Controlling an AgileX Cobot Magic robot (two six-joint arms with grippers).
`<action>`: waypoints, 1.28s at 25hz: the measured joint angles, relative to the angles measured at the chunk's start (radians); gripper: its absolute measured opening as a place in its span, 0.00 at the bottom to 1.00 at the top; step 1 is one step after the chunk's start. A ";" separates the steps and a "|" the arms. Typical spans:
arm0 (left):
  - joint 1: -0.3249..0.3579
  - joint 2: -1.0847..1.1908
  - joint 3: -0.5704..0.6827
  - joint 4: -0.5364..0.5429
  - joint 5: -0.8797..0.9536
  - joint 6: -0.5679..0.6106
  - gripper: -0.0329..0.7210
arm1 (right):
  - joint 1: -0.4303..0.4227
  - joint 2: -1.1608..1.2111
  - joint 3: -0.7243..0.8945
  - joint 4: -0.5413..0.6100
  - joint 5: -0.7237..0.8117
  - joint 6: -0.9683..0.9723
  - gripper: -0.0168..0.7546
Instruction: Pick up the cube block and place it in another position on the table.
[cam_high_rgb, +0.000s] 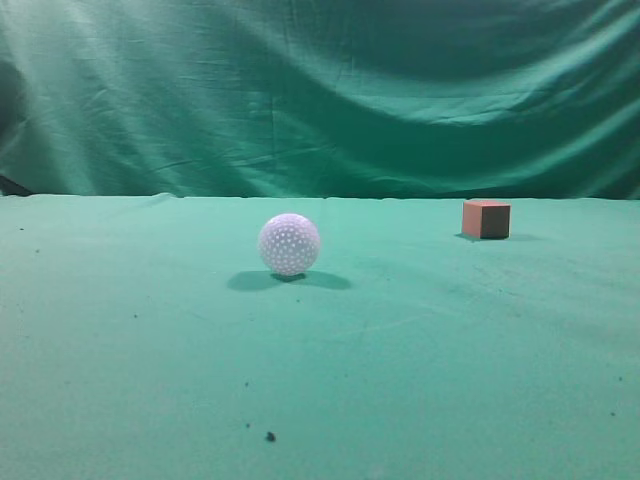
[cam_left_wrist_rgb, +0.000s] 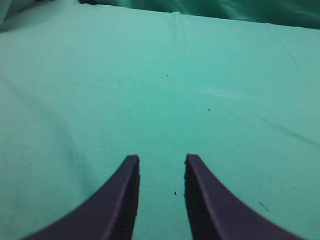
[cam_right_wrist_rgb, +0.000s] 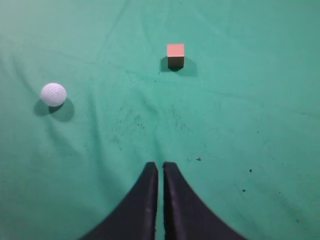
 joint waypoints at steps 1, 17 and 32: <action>0.000 0.000 0.000 0.000 0.000 0.000 0.39 | -0.020 -0.020 0.021 -0.003 -0.032 -0.015 0.02; 0.000 0.000 0.000 0.000 0.000 0.000 0.39 | -0.291 -0.575 0.681 -0.014 -0.467 -0.034 0.02; 0.000 0.000 0.000 0.000 0.000 0.000 0.39 | -0.291 -0.588 0.762 0.021 -0.510 -0.035 0.02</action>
